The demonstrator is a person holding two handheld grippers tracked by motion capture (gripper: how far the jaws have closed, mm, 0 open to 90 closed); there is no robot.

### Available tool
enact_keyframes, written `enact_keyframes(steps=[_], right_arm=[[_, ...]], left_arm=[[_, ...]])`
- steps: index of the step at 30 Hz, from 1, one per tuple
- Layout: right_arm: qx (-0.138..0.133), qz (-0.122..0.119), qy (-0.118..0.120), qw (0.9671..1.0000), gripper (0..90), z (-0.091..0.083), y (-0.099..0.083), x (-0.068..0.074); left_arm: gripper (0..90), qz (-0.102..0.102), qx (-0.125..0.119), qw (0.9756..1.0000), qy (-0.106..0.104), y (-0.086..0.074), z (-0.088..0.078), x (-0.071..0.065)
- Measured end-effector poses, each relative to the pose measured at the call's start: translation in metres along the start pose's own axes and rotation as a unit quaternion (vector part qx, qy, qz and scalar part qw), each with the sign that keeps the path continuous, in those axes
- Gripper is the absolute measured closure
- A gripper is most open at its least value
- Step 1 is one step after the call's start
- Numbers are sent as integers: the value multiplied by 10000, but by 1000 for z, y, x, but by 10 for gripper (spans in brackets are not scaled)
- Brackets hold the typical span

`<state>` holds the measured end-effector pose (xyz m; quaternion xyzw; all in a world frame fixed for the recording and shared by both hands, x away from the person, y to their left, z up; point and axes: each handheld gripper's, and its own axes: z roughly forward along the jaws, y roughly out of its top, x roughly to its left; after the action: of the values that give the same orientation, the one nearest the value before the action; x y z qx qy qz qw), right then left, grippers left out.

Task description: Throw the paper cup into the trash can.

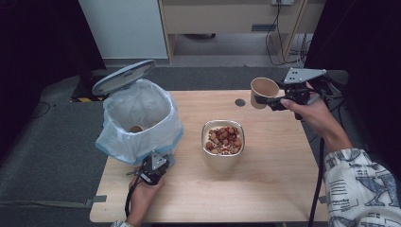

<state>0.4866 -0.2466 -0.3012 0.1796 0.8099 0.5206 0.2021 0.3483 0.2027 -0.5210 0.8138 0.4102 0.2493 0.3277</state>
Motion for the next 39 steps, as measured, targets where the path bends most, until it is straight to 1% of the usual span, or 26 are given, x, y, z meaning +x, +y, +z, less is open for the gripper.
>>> enact_keyframes(steps=[4, 5, 11, 16, 26, 30, 39], right_arm=[[22, 23, -3, 10000, 343, 1, 4, 1], [34, -8, 4, 10000, 343, 1, 5, 2], [62, -10, 18, 10000, 344, 4, 15, 6], [131, -11, 76, 9999, 345, 8, 21, 9], [143, 14, 227, 9996, 345, 18, 31, 14], [155, 153, 337, 9992, 344, 22, 33, 15], [117, 337, 483, 9982, 343, 33, 38, 19]], left_arm=[[895, 3, 5, 10000, 1, 0, 0, 0], [895, 4, 5, 10000, 2, 0, 0, 0], [895, -10, -11, 10000, 9, 0, 0, -1], [895, -9, -9, 10000, 8, 0, 0, -1], [895, -12, -7, 10000, 9, 0, 0, -1], [895, -10, -8, 10000, 11, 0, 0, -1], [895, 4, -8, 10000, 11, 0, 0, 0]])
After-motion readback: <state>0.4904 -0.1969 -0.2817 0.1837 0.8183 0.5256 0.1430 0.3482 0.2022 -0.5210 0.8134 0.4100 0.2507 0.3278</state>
